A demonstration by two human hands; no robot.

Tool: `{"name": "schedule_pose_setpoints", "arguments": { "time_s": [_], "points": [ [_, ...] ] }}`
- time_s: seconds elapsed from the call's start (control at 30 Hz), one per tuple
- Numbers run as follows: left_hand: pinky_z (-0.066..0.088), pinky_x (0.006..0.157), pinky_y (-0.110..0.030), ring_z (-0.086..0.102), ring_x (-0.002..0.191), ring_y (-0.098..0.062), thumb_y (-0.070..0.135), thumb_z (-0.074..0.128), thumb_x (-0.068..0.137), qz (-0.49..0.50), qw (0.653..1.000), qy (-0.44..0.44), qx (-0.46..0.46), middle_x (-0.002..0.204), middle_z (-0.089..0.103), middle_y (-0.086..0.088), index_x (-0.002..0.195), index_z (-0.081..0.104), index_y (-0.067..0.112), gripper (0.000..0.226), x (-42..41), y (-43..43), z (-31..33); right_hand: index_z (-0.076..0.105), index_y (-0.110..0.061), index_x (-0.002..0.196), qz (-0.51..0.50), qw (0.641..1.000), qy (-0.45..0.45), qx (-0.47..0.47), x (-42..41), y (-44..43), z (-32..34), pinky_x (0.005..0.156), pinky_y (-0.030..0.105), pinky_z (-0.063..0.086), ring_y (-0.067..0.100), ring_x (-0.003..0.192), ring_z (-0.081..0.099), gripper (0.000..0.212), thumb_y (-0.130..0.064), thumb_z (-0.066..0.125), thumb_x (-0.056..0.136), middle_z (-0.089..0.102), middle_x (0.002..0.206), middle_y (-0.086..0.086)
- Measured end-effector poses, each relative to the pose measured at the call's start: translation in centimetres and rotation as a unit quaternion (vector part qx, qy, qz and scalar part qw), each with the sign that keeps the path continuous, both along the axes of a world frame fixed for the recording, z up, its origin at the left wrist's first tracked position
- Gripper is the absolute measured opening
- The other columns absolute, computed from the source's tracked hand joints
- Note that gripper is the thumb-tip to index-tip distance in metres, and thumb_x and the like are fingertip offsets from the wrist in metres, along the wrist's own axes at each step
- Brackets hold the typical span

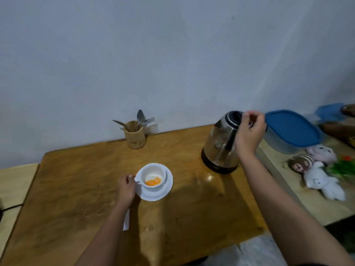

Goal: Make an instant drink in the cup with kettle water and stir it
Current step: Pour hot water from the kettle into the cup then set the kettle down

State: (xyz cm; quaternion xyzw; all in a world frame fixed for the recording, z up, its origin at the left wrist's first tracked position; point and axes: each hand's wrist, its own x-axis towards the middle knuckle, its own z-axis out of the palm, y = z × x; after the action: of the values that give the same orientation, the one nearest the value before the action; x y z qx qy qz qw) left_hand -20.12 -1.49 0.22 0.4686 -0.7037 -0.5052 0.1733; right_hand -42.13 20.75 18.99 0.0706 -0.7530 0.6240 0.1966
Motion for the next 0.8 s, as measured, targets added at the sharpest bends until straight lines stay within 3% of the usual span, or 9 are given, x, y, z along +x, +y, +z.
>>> {"name": "schedule_pose_setpoints", "arguments": {
  "time_s": [0.07, 0.13, 0.23, 0.37, 0.5, 0.63, 0.7, 0.8],
  "points": [
    [0.035, 0.073, -0.035, 0.056, 0.097, -0.043, 0.011, 0.037, 0.096, 0.025, 1.000, 0.004, 0.001, 0.098, 0.059, -0.031, 0.089, 0.062, -0.004, 0.030, -0.3, 0.5, -0.3, 0.055, -0.009, 0.101, -0.066, 0.997, -0.019, -0.029, -3.4, 2.4, 0.0, 0.079, 0.010, 0.037, 0.014, 0.096, 0.046, 0.016, -0.020, 0.048, 0.092, 0.052, 0.100, 0.003],
    [0.033, 0.073, -0.035, 0.054, 0.094, -0.043, 0.009, 0.036, 0.096, 0.045, 0.999, 0.017, -0.020, 0.096, 0.058, -0.034, 0.087, 0.060, -0.007, 0.031, -0.5, 1.1, -0.2, 0.054, -0.004, 0.110, -0.097, 0.992, -0.065, -0.043, -6.3, 4.2, -1.4, 0.086, 0.018, 0.036, 0.017, 0.104, 0.046, 0.024, -0.019, 0.048, 0.092, 0.055, 0.111, 0.011],
    [0.033, 0.074, -0.035, 0.050, 0.086, -0.034, 0.009, 0.035, 0.096, 0.079, 0.995, 0.036, -0.052, 0.091, 0.056, -0.028, 0.084, 0.057, -0.003, 0.028, -0.8, 2.2, 0.0, 0.050, -0.007, 0.123, -0.056, 0.984, -0.149, -0.081, -9.4, 5.7, -4.3, 0.094, 0.018, 0.033, 0.021, 0.122, 0.047, 0.032, -0.021, 0.046, 0.094, 0.051, 0.130, 0.011],
    [0.036, 0.073, -0.037, 0.048, 0.084, -0.029, 0.014, 0.034, 0.097, 0.121, 0.989, 0.059, -0.056, 0.088, 0.052, -0.018, 0.087, 0.054, -0.003, 0.028, -1.1, 3.6, -0.3, 0.045, -0.014, 0.134, 0.015, 0.972, -0.209, -0.105, -10.9, 6.2, -6.3, 0.098, 0.023, 0.033, 0.016, 0.127, 0.043, 0.038, -0.021, 0.036, 0.098, 0.047, 0.139, 0.004],
    [0.037, 0.075, -0.038, 0.049, 0.087, -0.027, 0.017, 0.034, 0.097, 0.155, 0.984, 0.061, -0.058, 0.092, 0.054, -0.018, 0.095, 0.055, -0.002, 0.029, -1.5, 4.1, -0.7, 0.057, -0.019, 0.113, 0.046, 0.966, -0.231, -0.110, -12.8, 6.1, -7.1, 0.083, 0.024, 0.040, 0.020, 0.115, 0.052, 0.034, -0.036, 0.032, 0.097, 0.058, 0.116, 0.003],
    [0.036, 0.075, -0.037, 0.049, 0.087, -0.026, 0.017, 0.034, 0.097, 0.177, 0.980, 0.061, -0.067, 0.091, 0.054, -0.016, 0.093, 0.055, -0.001, 0.028, -2.0, 4.4, -0.5, 0.061, -0.019, 0.106, 0.026, 0.947, -0.294, -0.127, -14.6, 5.9, -7.8, 0.094, 0.034, 0.042, 0.020, 0.108, 0.057, 0.048, -0.056, 0.034, 0.090, 0.063, 0.116, 0.006],
    [0.036, 0.076, -0.036, 0.048, 0.087, -0.025, 0.017, 0.034, 0.097, 0.189, 0.977, 0.063, -0.071, 0.091, 0.054, -0.014, 0.094, 0.056, 0.000, 0.028, -2.2, 4.7, -0.4, 0.063, -0.021, 0.093, 0.014, 0.944, -0.292, -0.150, -14.7, 5.7, -8.0, 0.092, 0.035, 0.044, 0.019, 0.101, 0.060, 0.041, -0.054, 0.038, 0.089, 0.066, 0.109, 0.007],
    [0.036, 0.077, -0.037, 0.048, 0.088, -0.025, 0.019, 0.033, 0.098, 0.194, 0.977, 0.056, -0.071, 0.093, 0.054, -0.014, 0.096, 0.056, 0.001, 0.030, -2.2, 4.6, -0.7, 0.060, -0.023, 0.075, 0.002, 0.949, -0.269, -0.166, -14.5, 6.0, -8.4, 0.079, 0.033, 0.046, 0.017, 0.080, 0.059, 0.029, -0.043, 0.044, 0.089, 0.063, 0.084, 0.004]
  ]
}}
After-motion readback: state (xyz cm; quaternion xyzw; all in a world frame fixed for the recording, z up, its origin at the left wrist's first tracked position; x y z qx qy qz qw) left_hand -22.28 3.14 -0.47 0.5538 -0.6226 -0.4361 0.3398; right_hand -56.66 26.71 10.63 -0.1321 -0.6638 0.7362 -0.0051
